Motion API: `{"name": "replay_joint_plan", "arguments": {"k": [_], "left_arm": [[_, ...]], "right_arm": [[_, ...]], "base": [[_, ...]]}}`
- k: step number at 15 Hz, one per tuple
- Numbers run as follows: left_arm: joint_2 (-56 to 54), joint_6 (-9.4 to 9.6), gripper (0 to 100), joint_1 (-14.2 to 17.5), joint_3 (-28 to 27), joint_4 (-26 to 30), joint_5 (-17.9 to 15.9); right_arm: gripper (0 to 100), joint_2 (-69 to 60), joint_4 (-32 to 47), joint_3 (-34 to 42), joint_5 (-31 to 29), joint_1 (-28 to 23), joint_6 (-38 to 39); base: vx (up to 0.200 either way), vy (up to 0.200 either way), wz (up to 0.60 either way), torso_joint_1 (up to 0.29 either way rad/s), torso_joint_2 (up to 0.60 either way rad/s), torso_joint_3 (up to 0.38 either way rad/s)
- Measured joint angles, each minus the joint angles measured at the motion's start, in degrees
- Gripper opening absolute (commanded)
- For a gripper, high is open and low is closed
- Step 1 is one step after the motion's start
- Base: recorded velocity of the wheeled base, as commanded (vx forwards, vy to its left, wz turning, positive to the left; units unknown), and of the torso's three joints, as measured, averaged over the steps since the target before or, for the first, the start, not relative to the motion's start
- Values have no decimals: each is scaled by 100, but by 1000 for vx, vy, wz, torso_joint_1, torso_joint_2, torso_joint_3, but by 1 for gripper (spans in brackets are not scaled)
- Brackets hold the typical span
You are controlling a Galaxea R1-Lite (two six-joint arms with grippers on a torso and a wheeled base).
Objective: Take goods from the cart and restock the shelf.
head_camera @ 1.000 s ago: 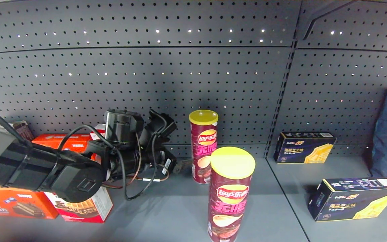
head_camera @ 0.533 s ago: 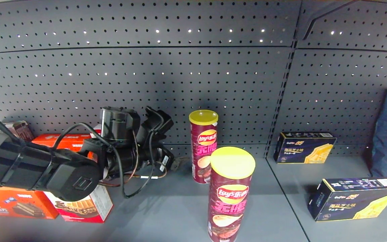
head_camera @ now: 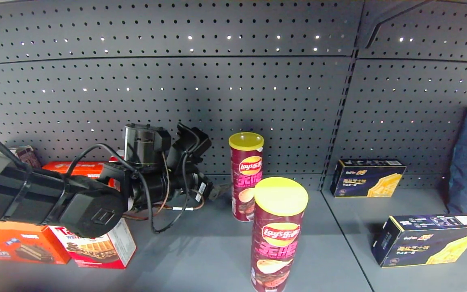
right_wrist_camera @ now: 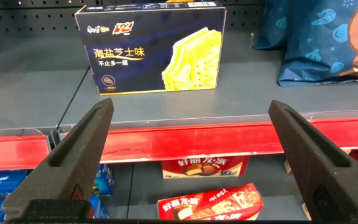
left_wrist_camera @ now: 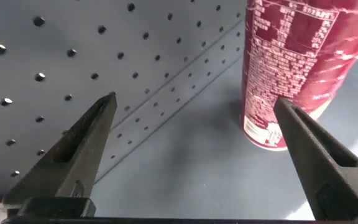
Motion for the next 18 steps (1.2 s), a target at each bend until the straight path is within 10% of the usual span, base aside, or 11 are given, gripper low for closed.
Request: {"name": "replay_joint_plan", "arguments": {"k": [18], "left_arm": [[102,11,100,46,99,0,228]], "right_arm": [[100,0,2,0,2,0,-2]], "base": [[0,0,0,0,0,0]]}}
